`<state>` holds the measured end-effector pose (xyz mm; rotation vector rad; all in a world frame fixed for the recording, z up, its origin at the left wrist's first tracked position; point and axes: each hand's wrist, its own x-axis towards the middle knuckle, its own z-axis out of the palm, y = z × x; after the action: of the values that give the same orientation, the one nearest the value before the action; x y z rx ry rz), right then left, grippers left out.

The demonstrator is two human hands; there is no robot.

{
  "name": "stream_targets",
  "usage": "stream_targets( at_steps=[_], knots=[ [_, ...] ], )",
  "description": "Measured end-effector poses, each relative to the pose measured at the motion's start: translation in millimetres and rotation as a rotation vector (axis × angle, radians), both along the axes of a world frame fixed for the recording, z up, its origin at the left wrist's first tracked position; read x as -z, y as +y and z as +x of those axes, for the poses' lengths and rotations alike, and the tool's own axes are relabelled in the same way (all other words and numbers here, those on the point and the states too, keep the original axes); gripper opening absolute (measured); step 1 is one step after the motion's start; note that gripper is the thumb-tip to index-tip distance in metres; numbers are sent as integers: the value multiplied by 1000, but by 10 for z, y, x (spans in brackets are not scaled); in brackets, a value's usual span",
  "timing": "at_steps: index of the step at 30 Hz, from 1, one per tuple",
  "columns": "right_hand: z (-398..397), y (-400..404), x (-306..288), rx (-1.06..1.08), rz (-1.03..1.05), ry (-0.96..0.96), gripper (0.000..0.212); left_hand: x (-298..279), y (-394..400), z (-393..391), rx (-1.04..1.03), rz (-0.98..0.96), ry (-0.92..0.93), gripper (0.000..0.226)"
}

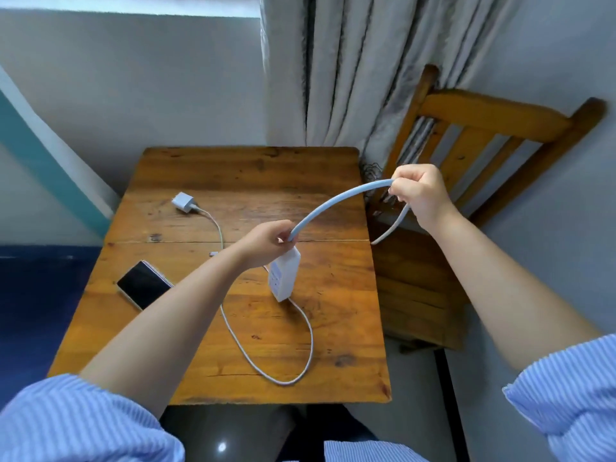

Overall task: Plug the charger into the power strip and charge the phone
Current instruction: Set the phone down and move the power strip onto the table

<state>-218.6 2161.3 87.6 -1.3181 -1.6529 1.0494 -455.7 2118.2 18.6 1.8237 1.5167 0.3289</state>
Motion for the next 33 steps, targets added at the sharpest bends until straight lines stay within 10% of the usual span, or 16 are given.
stream_targets(
  at_steps=[5,9,20,33],
  knots=[
    [176,129,172,-72,-63,-277,41,38,179,-15,-2,138,87,13],
    [89,235,313,-277,-22,-648,12,-67,361,-25,166,317,186,21],
    [-484,743,1148,-188,39,-803,21,127,1327,-120,368,274,623,49],
    [-423,1201,1981,-33,-98,-1009,22,1238,2143,9,528,240,603,42]
  ],
)
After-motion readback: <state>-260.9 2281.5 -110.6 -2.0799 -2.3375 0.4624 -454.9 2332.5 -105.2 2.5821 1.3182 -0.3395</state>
